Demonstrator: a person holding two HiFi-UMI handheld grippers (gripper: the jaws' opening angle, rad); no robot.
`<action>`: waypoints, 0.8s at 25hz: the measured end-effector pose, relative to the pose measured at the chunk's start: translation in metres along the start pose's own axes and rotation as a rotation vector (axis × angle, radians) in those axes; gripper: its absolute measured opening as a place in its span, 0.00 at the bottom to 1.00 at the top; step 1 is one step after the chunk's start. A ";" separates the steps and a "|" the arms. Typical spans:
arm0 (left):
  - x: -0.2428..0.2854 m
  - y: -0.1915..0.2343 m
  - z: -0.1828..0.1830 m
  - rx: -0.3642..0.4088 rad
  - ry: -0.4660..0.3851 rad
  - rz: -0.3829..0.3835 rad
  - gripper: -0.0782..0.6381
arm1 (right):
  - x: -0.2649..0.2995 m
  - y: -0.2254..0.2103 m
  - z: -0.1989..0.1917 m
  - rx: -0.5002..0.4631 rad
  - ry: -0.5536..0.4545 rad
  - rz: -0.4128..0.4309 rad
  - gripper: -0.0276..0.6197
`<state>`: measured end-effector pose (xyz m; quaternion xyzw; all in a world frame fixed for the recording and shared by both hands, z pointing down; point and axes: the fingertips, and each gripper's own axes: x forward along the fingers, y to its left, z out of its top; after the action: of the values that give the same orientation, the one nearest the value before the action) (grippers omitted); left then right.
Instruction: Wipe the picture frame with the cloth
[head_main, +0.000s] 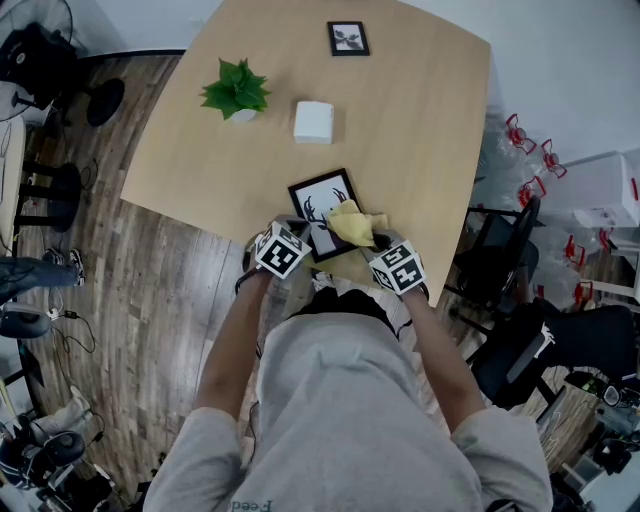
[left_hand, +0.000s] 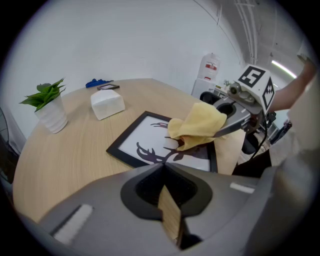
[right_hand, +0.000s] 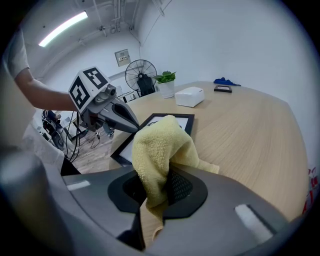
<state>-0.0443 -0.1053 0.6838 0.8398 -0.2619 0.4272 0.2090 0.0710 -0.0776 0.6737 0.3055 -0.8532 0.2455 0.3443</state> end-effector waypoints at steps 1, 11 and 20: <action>0.000 0.000 0.000 -0.001 0.000 -0.001 0.18 | 0.000 0.000 0.000 0.002 -0.001 0.001 0.12; 0.000 0.000 0.001 -0.010 -0.003 -0.005 0.18 | -0.001 0.006 -0.003 0.028 -0.004 -0.014 0.12; 0.000 0.001 0.001 -0.022 -0.012 -0.008 0.18 | 0.006 0.026 -0.002 0.013 0.003 0.015 0.12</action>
<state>-0.0443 -0.1060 0.6834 0.8411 -0.2646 0.4182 0.2184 0.0502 -0.0603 0.6737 0.3011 -0.8533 0.2539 0.3417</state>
